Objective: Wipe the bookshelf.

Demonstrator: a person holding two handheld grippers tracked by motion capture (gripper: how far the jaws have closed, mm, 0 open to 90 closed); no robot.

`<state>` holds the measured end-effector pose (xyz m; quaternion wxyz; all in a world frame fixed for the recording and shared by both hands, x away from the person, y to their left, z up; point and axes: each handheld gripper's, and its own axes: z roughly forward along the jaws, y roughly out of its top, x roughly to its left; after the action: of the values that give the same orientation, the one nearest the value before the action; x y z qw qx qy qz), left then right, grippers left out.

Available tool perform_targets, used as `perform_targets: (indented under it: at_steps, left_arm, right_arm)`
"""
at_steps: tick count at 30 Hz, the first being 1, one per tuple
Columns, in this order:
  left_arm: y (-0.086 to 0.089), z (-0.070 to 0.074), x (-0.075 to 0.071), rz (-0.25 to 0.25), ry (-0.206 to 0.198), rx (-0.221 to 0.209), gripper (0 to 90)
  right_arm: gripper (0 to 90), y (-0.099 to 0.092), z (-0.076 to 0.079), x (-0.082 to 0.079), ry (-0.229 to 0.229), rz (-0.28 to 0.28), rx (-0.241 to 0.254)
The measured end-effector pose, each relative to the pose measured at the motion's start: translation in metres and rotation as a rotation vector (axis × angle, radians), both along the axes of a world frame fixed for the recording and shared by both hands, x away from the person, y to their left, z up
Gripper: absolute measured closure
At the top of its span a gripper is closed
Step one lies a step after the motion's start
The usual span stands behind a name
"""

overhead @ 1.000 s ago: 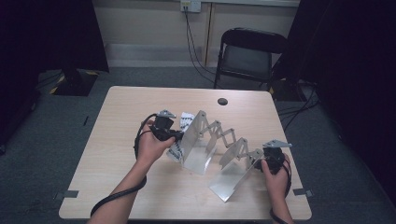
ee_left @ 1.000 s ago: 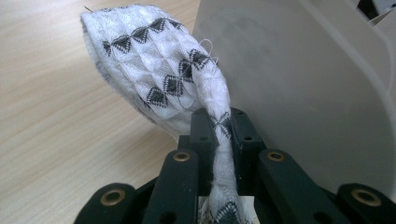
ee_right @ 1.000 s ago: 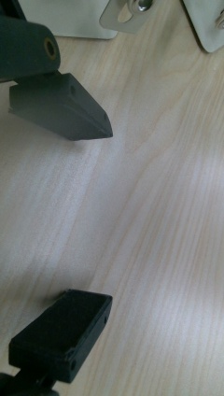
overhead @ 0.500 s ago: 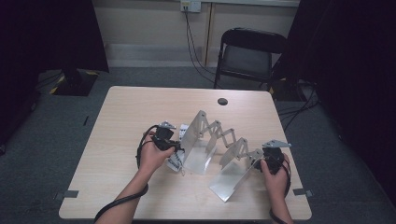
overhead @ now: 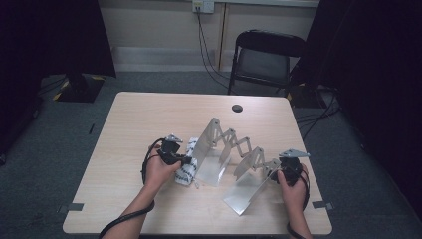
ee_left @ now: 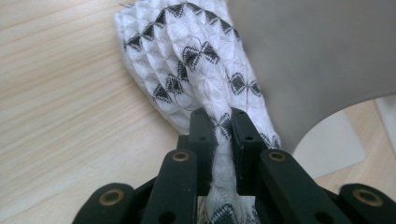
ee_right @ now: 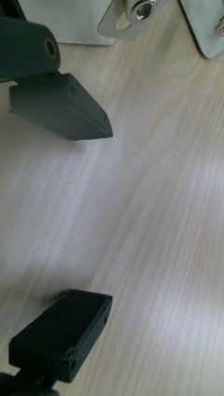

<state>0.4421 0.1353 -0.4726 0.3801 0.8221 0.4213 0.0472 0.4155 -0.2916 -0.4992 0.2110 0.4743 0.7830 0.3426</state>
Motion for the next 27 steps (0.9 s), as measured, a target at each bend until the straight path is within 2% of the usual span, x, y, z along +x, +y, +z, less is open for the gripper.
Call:
perform_targets:
  at_steps: [4, 6, 12, 20, 27]
  left_arm:
    - [0.007, 0.001, 0.0, 0.001, 0.004, 0.019, 81.4]
    - [0.017, 0.001, 0.001, 0.02, 0.002, 0.034, 81.5]
    - [0.035, 0.005, 0.002, 0.059, -0.013, 0.04, 81.3]
    - [0.046, 0.004, 0.004, 0.09, -0.024, 0.04, 80.9]
    - [0.045, 0.005, 0.008, 0.112, -0.037, 0.035, 80.0]
  right_arm:
    - [15.8, 0.0, 0.0, 0.0, 0.0, -0.001, 0.0]
    - [15.8, 0.0, 0.0, 0.0, 0.0, -0.001, 0.0]
    - [15.8, 0.0, 0.0, 0.0, 0.0, -0.001, 0.0]
    - [15.8, 0.001, 0.0, 0.0, 0.0, -0.001, -0.001]
    - [15.8, 0.001, 0.0, 0.0, -0.001, 0.0, -0.001]
